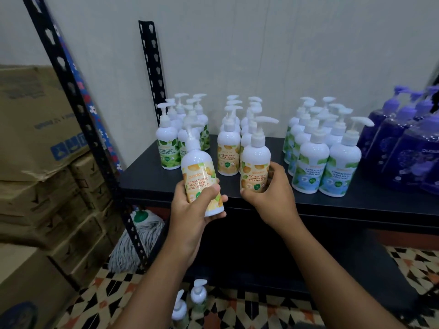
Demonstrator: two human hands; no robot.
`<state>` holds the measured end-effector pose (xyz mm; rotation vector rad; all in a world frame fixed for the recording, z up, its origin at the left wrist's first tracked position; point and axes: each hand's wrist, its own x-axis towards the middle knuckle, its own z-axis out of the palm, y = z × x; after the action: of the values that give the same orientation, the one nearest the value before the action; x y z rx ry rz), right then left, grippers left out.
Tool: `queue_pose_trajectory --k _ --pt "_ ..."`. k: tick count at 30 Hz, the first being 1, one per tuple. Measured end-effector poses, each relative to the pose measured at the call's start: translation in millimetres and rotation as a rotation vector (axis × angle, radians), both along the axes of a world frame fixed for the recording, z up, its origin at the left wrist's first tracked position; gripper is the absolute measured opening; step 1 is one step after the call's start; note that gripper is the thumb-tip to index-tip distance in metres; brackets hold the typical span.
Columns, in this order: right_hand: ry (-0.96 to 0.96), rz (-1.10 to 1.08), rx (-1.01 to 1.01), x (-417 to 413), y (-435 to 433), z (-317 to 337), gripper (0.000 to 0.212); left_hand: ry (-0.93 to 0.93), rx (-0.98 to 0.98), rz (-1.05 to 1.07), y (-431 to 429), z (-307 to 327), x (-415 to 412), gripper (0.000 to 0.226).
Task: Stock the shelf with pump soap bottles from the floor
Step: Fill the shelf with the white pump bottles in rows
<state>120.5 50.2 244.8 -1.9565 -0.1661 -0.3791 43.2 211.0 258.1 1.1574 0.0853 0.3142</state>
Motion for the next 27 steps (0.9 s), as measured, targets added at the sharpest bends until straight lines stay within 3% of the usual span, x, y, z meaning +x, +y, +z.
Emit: queue_pose_trajectory --k 3,17,27 --pt "0.005 -0.031 -0.045 2.0 0.4 0.4 0.065 0.007 0.003 -0.001 -0.6 -3.2 -3.2 0.061" --pt "0.022 -0.075 -0.128 8.6 7.9 7.5 0.062 0.027 0.044 0.0 -4.0 -8.1 -3.3 0.058" --pt "0.073 -0.046 -0.129 5.2 0.4 10.5 0.079 0.004 0.196 0.084 -2.0 -7.6 13.4 0.066"
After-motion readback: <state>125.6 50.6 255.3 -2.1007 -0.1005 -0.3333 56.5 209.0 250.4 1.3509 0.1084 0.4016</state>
